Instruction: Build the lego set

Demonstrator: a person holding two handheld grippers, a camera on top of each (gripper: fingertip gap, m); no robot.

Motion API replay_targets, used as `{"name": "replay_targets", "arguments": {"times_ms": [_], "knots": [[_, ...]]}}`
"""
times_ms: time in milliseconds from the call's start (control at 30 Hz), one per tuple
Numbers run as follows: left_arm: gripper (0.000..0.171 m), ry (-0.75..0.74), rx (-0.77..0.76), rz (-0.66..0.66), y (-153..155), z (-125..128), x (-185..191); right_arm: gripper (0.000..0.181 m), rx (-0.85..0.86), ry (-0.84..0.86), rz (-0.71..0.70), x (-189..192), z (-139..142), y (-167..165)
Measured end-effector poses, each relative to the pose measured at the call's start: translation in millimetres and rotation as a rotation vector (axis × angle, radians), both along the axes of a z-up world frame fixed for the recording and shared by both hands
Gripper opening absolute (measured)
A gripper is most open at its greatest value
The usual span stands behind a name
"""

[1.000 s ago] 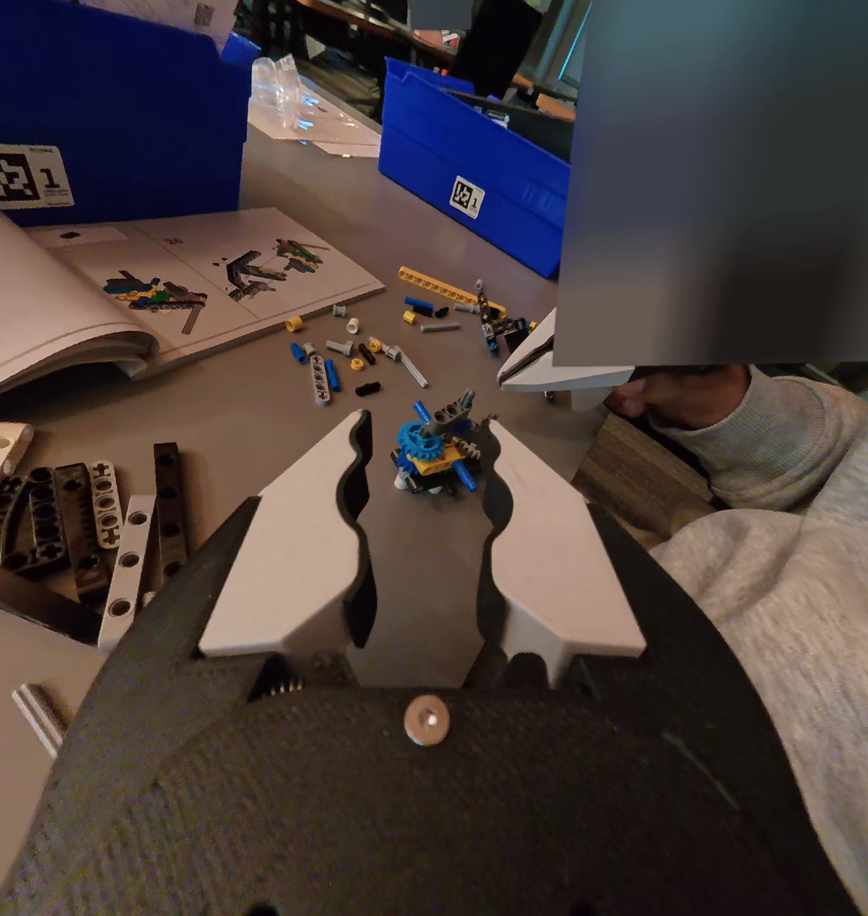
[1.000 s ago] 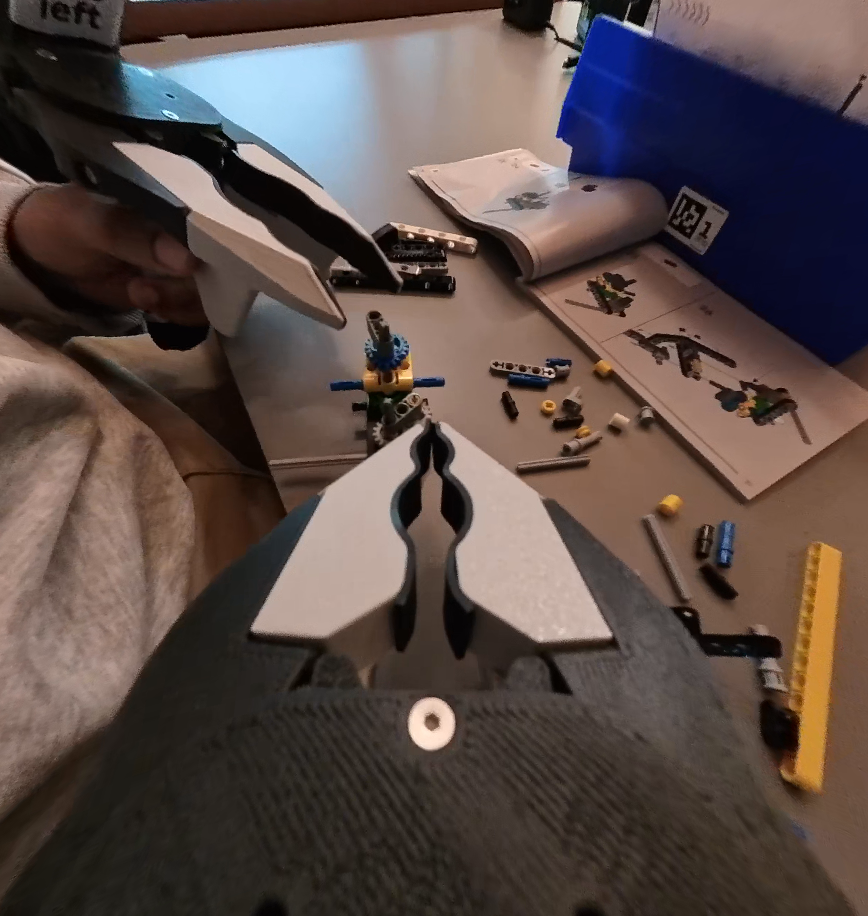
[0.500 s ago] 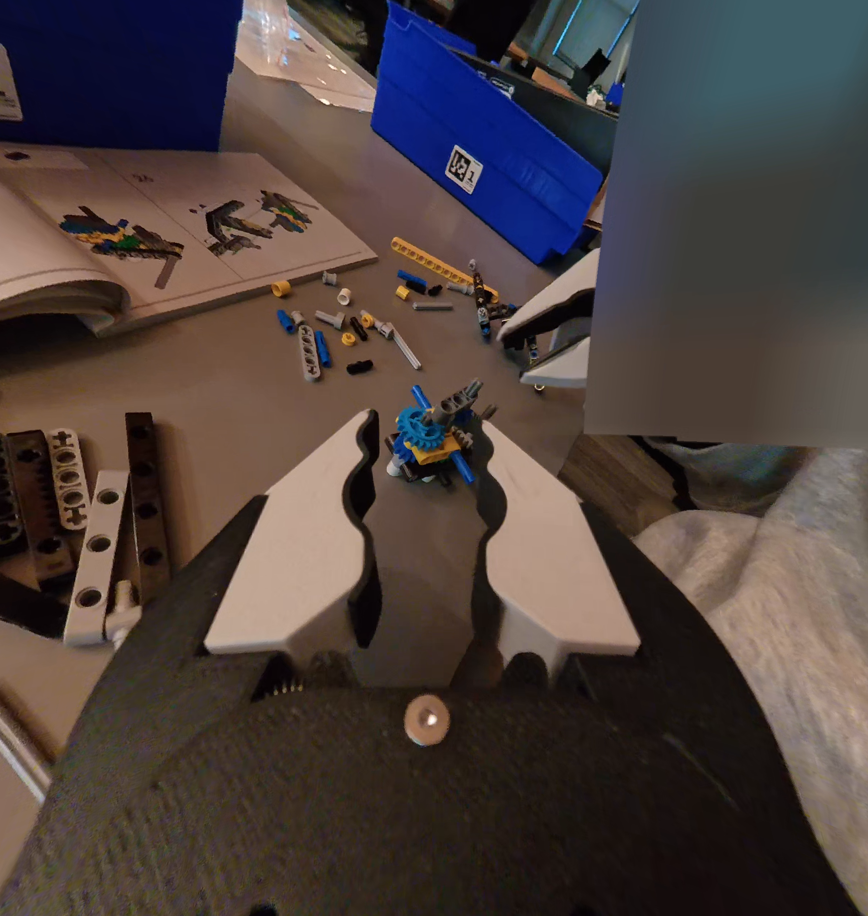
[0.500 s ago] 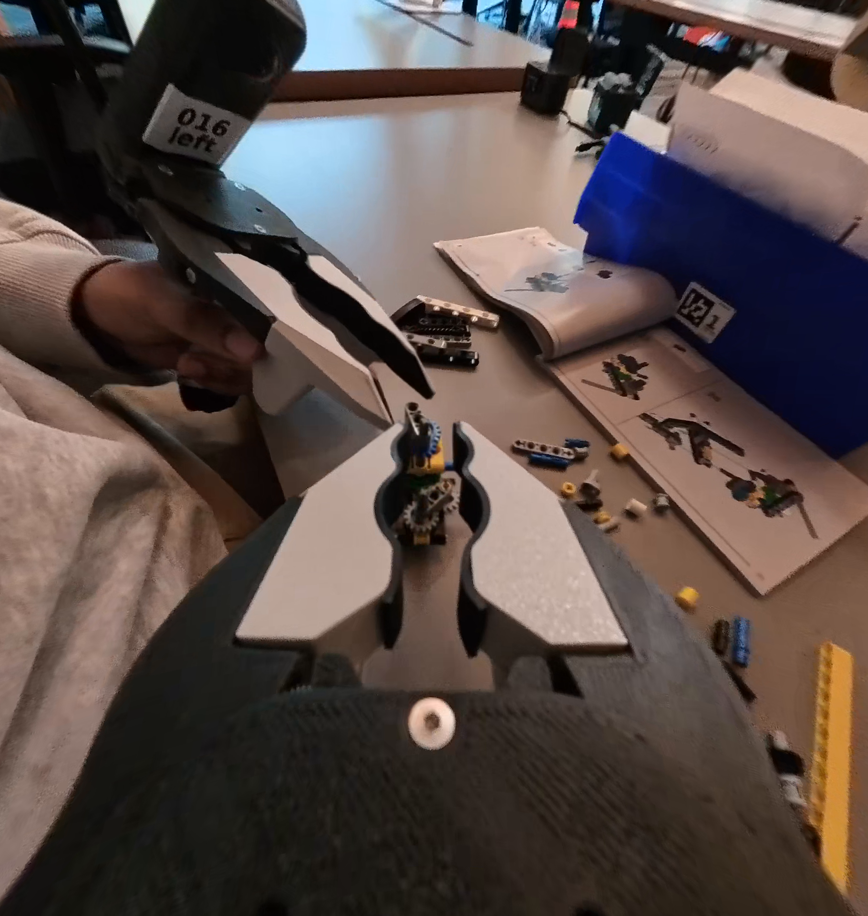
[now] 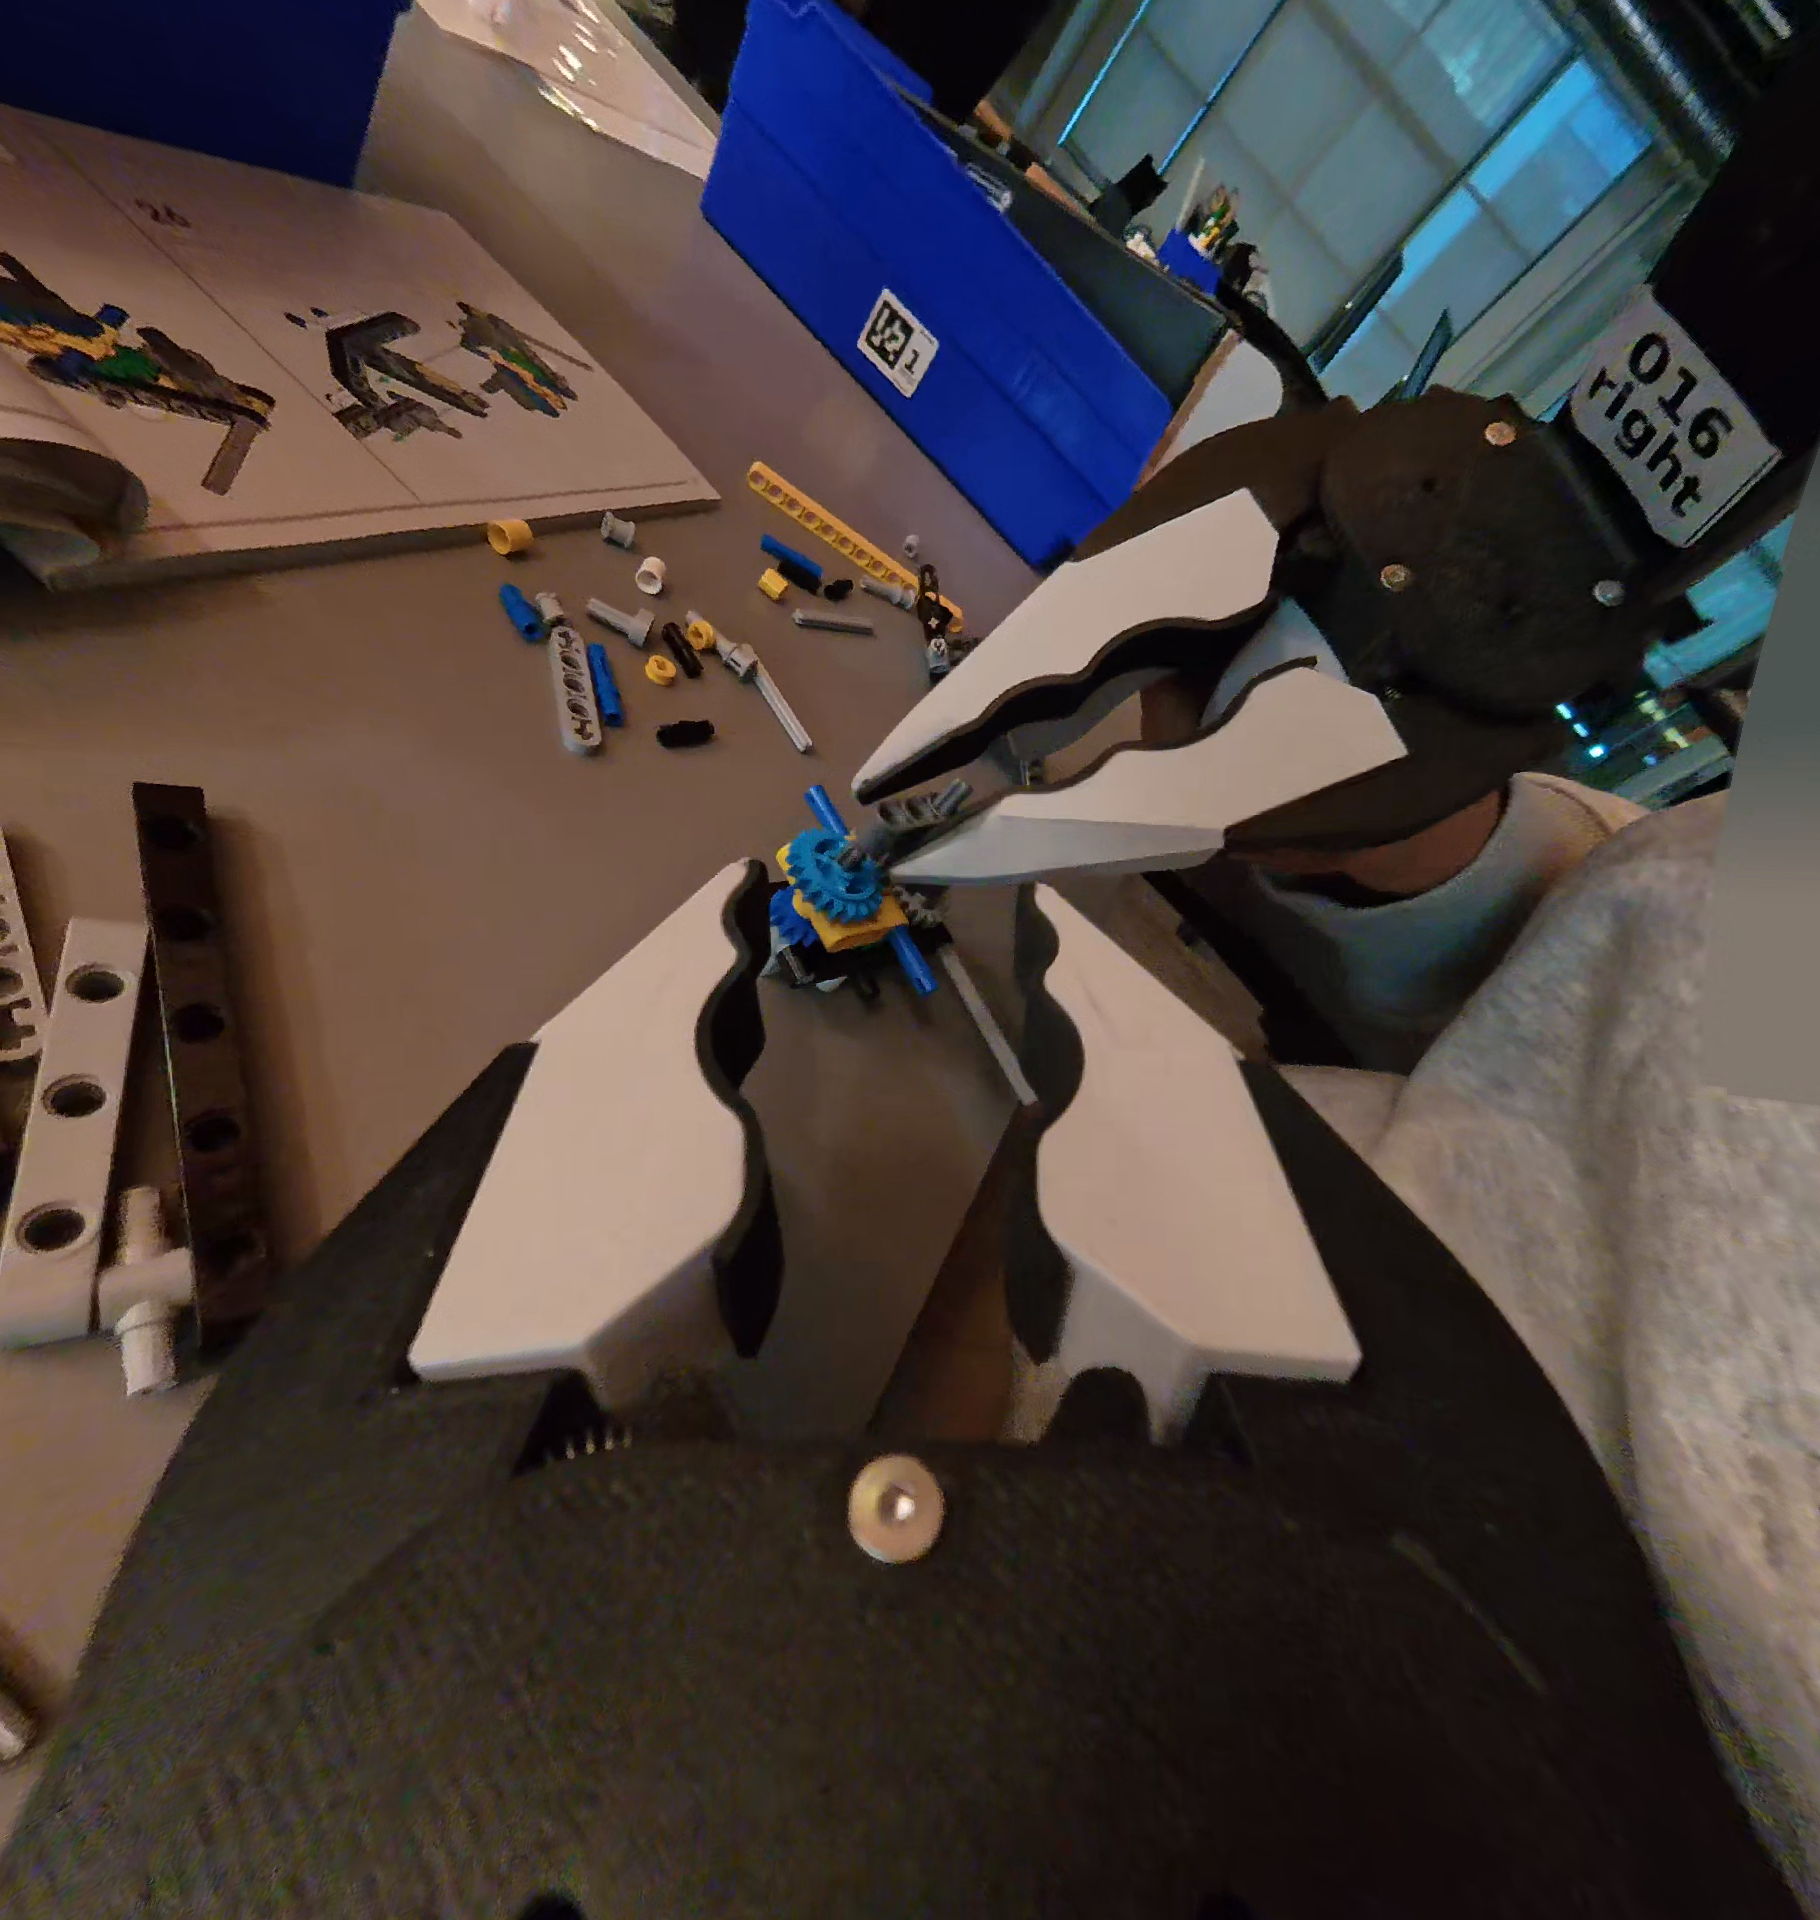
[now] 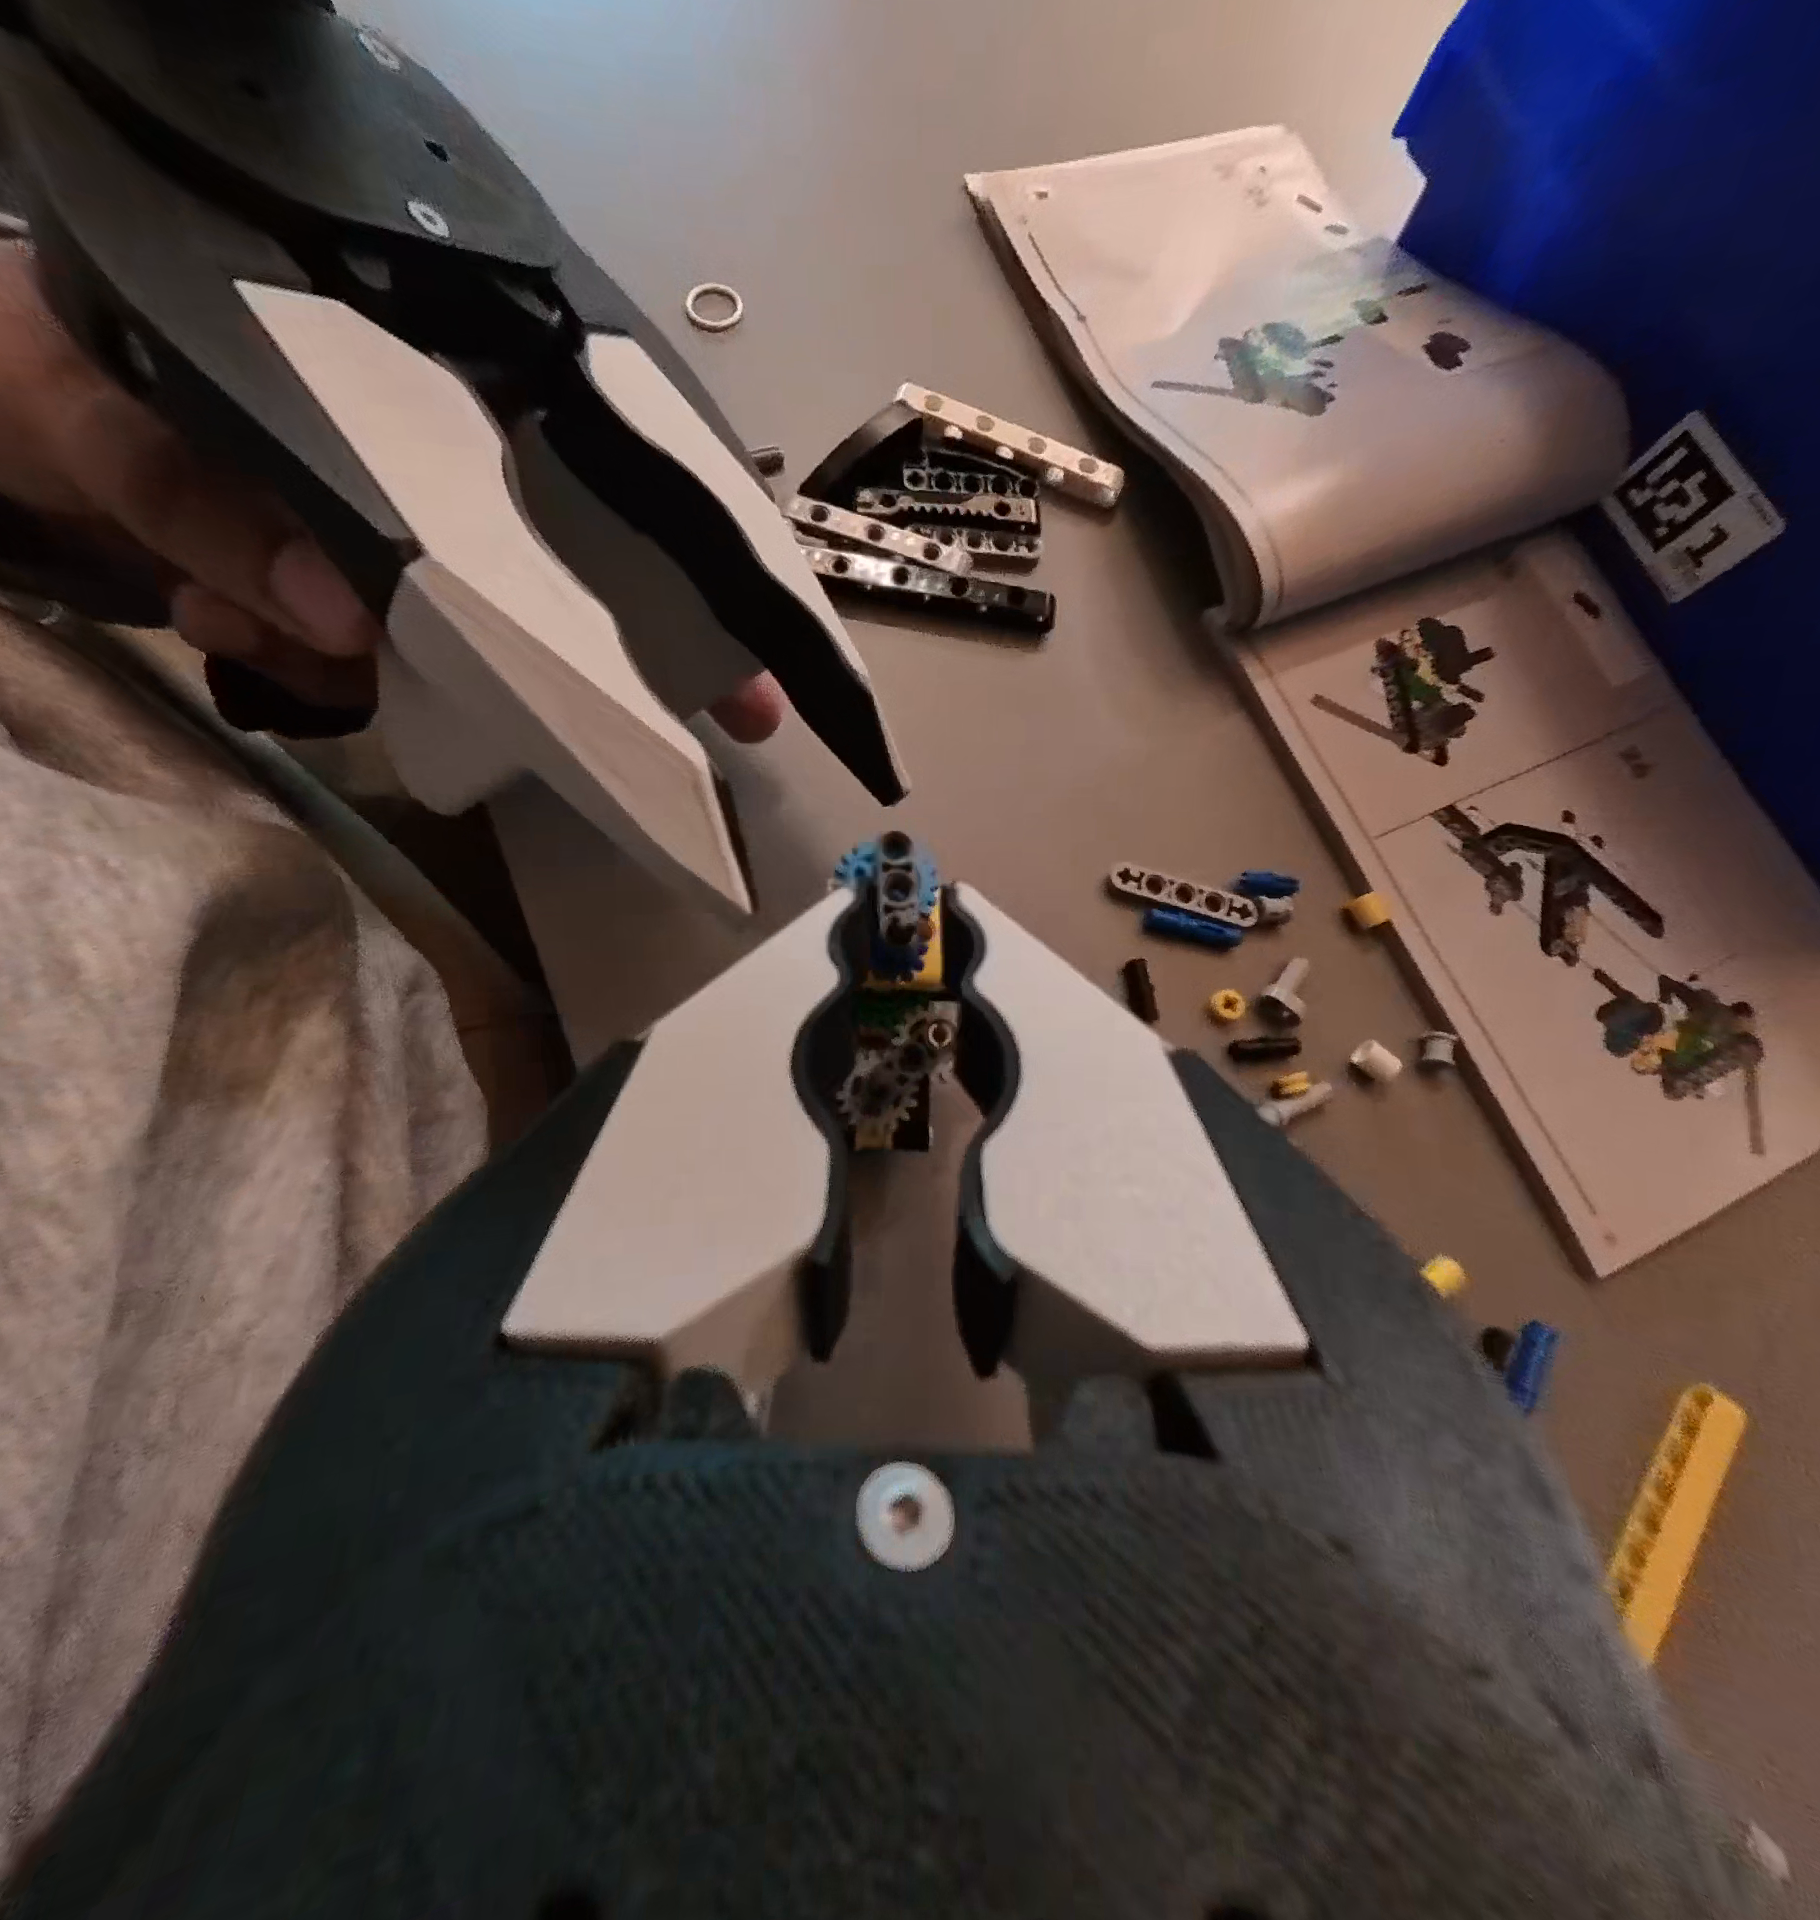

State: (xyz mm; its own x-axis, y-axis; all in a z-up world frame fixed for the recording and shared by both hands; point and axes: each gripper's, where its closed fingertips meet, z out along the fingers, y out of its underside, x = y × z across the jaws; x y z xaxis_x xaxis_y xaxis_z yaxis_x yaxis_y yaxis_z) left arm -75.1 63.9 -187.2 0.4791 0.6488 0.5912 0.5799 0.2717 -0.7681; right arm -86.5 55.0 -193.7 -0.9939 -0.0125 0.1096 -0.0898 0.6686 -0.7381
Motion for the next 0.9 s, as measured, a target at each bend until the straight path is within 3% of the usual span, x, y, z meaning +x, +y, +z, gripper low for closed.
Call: {"name": "replay_targets", "arguments": {"times_ms": [833, 900], "knots": [[0.045, -0.003, 0.050, -0.020, 2.2, 3.6, 2.7, 0.006, 0.020, -0.150, -0.132, -4.5, -0.9, 1.9], [0.045, -0.010, 0.087, -0.010, -1.2, 6.1, 4.1, 0.016, 0.024, -0.130, -0.137, -5.1, -0.2, 1.8]]}}
